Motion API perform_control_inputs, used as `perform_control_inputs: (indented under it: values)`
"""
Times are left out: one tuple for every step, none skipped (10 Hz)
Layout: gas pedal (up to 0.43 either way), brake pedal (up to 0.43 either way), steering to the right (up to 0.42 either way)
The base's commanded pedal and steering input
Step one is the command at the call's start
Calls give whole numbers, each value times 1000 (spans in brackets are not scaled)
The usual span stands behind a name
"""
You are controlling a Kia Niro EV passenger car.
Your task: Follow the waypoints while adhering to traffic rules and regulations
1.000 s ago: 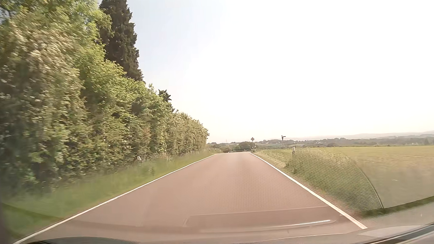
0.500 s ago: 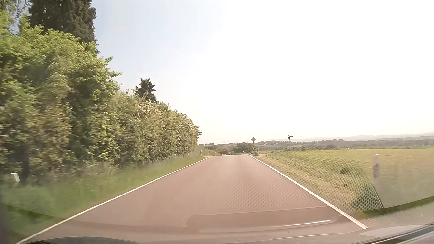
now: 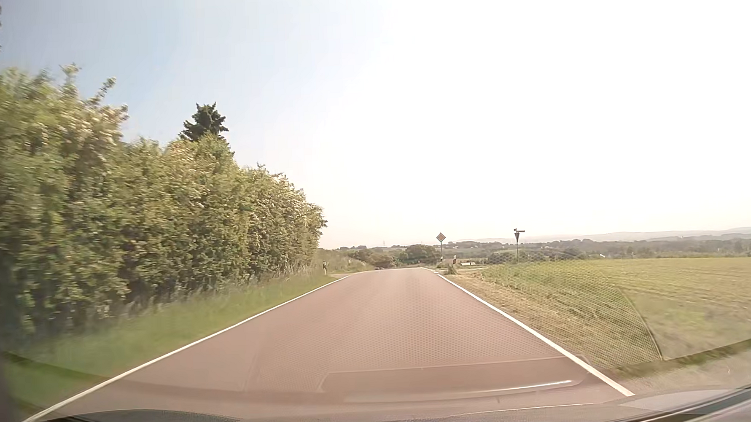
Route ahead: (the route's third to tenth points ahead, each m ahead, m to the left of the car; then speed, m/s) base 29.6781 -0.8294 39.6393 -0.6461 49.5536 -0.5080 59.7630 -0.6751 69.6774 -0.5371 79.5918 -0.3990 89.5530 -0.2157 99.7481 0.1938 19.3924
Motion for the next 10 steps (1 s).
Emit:
perform_control_inputs:
  values:
    - [177,0,4]
    - [177,0,4]
    - [177,0,4]
    - [177,0,3]
    - [177,0,3]
    - [177,0,3]
    - [177,0,2]
    - [177,0,2]
    - [177,0,1]
    - [177,0,0]
